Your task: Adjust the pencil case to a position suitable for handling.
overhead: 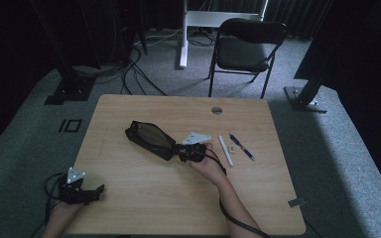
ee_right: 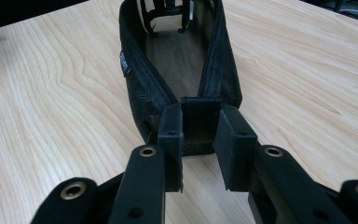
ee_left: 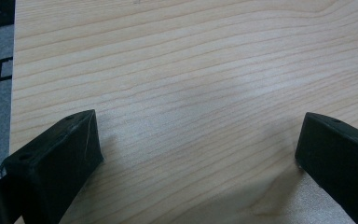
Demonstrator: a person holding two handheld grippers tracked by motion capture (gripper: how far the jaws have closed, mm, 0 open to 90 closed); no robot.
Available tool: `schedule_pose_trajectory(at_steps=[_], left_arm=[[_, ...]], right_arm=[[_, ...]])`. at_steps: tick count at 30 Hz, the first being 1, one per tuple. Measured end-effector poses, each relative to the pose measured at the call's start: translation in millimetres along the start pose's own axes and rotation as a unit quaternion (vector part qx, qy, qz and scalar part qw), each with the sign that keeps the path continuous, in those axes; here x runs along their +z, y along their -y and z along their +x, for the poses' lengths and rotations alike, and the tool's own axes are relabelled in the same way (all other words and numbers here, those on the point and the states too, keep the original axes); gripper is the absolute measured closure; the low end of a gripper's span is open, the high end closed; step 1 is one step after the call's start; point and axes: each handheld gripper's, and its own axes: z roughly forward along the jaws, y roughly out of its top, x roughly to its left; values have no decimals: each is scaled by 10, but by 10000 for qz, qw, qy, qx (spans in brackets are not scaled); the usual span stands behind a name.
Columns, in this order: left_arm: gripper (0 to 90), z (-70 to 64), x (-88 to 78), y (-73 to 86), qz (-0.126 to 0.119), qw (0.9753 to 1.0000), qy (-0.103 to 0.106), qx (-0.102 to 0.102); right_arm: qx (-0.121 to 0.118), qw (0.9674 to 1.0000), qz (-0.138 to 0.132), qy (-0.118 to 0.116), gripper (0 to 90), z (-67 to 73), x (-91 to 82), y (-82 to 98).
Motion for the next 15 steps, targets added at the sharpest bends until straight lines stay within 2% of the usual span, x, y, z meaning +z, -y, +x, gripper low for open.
schedule_pose_trajectory(at_steps=[9,15], left_arm=[[3,0,0,0,2,10000,0,0],[3,0,0,0,1,10000,0,0]], right_arm=[[87,9999,-13,87,729,-29,-218,140],[61,9999,-15,115,730,-13,-327,216]])
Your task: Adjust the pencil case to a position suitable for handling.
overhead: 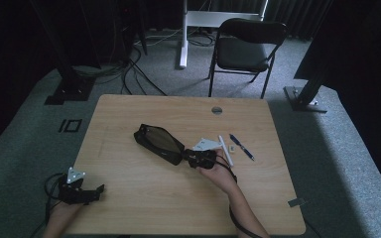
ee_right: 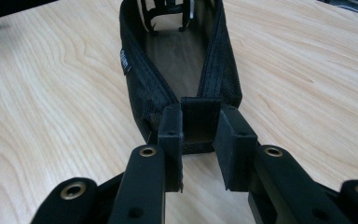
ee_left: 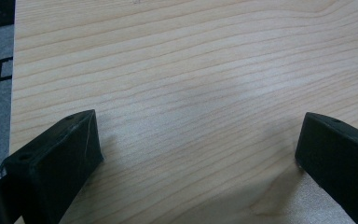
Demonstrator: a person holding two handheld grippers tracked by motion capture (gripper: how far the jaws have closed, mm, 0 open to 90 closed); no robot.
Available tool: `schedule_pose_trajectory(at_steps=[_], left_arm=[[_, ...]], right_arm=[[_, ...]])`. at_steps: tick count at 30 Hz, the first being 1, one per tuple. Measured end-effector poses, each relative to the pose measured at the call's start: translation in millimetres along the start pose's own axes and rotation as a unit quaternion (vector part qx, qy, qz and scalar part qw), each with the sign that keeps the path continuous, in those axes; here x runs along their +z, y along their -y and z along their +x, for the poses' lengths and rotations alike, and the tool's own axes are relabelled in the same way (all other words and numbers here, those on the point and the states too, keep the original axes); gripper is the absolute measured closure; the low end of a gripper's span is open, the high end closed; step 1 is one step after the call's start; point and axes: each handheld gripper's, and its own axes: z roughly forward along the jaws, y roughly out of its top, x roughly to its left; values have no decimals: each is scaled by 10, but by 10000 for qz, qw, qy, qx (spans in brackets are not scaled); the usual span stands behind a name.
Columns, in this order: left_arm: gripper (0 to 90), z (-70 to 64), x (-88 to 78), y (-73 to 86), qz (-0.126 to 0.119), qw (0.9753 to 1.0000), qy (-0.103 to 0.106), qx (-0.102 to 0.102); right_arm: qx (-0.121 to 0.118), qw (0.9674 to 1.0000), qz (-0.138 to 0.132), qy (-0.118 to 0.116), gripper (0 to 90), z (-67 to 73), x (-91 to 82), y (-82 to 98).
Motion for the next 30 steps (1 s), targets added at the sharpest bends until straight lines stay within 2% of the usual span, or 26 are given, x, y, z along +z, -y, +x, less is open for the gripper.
schedule_pose_trajectory(at_steps=[10,15,24,28,30], left_arm=[[3,0,0,0,0,10000,0,0],[3,2,0,0,-3,10000,-8,-6],[3,3,0,0,2,10000,-17,-11],[3,3,-1,0,3,10000,-17,-11],[3,3,-1,0,4,10000,-18,-11]], right_arm=[[-33,10000,32,49,730,29,-182,120],[81,9999,-4,74,730,44,-248,223],[-40,9998,19,168,730,50,-413,273],[94,9997,-40,211,730,33,-517,340],[70,9998,-7,208,730,53,-563,374]])
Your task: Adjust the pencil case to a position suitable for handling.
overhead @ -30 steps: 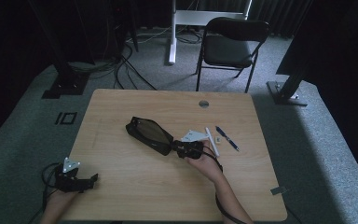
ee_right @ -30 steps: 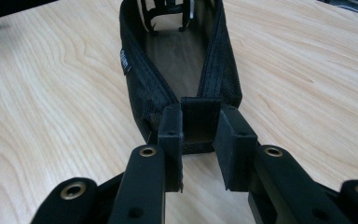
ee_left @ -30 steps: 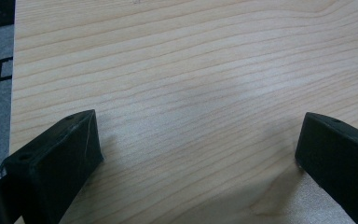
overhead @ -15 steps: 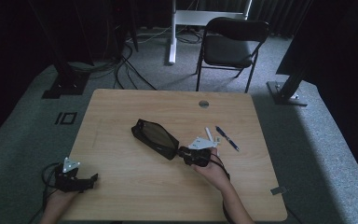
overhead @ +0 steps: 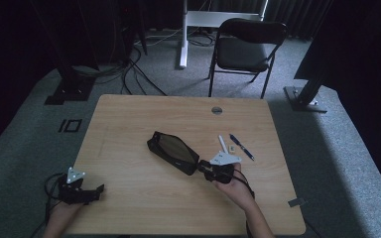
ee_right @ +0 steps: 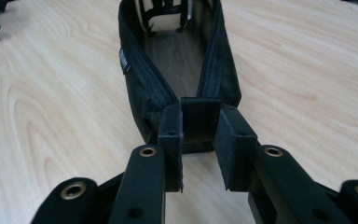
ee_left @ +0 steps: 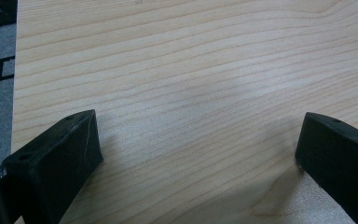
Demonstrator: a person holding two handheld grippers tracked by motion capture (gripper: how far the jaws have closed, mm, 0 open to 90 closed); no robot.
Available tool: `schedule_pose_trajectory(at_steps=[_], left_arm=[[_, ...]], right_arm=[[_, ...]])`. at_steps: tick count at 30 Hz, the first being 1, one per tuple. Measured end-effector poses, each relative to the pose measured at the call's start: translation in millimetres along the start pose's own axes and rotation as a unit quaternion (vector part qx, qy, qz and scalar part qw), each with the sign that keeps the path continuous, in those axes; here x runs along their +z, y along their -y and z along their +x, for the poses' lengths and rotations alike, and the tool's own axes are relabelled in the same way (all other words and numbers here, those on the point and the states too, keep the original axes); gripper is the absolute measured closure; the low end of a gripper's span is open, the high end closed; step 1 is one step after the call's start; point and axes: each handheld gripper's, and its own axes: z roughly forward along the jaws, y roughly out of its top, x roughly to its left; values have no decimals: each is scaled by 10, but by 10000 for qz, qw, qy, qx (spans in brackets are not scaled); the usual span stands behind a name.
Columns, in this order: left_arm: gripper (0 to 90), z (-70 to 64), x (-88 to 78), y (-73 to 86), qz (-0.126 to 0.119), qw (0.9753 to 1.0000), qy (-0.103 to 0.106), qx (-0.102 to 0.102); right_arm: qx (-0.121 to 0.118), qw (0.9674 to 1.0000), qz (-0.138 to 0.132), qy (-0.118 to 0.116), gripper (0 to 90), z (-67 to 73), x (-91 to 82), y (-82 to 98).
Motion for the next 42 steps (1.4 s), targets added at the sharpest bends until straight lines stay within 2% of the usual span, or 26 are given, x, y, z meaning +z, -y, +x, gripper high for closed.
schedule_pose_trajectory(at_steps=[7,21,30,42], left_arm=[[3,0,0,0,-2,10000,0,-1],[3,-1,0,0,-1,10000,-1,1],[3,-2,1,0,-8,10000,0,-7],[3,0,-1,0,7,10000,-3,9]], right_arm=[[-35,10000,22,90,730,12,-146,108],[125,9998,12,175,730,-19,-461,311],[320,9992,-11,219,730,-56,-614,437],[395,9988,24,276,730,-76,-828,568]])
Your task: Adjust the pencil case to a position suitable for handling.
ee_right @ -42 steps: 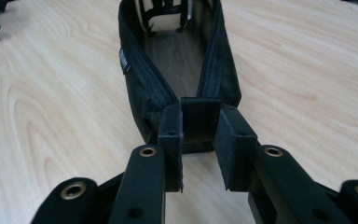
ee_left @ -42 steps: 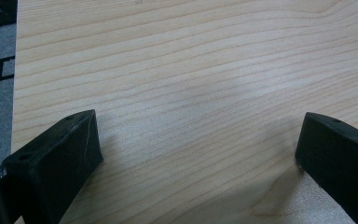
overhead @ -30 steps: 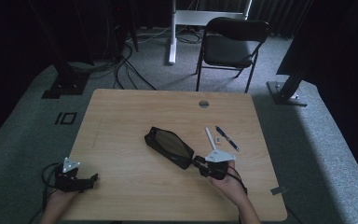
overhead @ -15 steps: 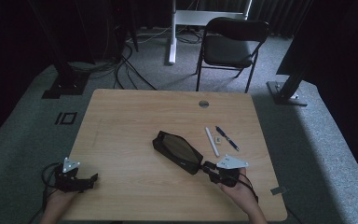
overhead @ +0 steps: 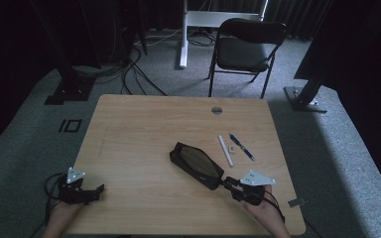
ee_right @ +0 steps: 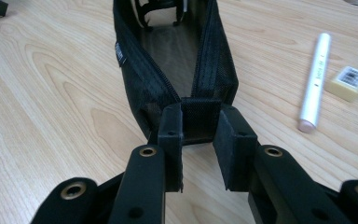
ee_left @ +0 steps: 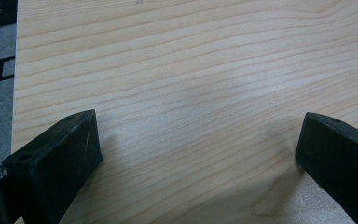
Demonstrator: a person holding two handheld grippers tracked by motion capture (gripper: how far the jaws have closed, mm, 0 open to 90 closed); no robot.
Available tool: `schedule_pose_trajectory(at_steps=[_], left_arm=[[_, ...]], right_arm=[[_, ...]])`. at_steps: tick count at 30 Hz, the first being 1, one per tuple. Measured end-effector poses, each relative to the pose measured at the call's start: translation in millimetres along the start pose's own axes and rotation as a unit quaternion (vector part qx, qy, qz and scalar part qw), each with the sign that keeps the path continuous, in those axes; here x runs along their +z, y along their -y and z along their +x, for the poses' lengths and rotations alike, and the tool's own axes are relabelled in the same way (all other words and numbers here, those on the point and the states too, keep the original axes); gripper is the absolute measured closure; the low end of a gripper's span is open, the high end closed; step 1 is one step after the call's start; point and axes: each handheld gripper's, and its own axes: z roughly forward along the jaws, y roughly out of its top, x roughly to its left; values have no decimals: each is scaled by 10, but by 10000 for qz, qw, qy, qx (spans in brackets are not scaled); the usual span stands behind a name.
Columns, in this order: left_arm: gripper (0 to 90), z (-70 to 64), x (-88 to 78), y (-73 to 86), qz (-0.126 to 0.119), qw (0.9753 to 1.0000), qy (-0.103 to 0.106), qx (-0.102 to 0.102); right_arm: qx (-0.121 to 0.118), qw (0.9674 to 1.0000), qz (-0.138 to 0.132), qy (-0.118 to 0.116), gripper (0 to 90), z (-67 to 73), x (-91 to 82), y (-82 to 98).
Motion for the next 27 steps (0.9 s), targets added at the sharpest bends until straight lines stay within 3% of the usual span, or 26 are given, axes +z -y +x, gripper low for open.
schedule_pose_trajectory(at_steps=[8,17,27], left_arm=[[3,0,0,0,-1,10000,0,0],[3,0,1,0,-3,10000,1,0],[3,0,1,0,-4,10000,0,0]], right_arm=[[45,9999,1,126,730,-78,-147,83],[22,9999,99,73,724,-106,-243,149],[1,9999,166,32,585,-106,-246,116]])
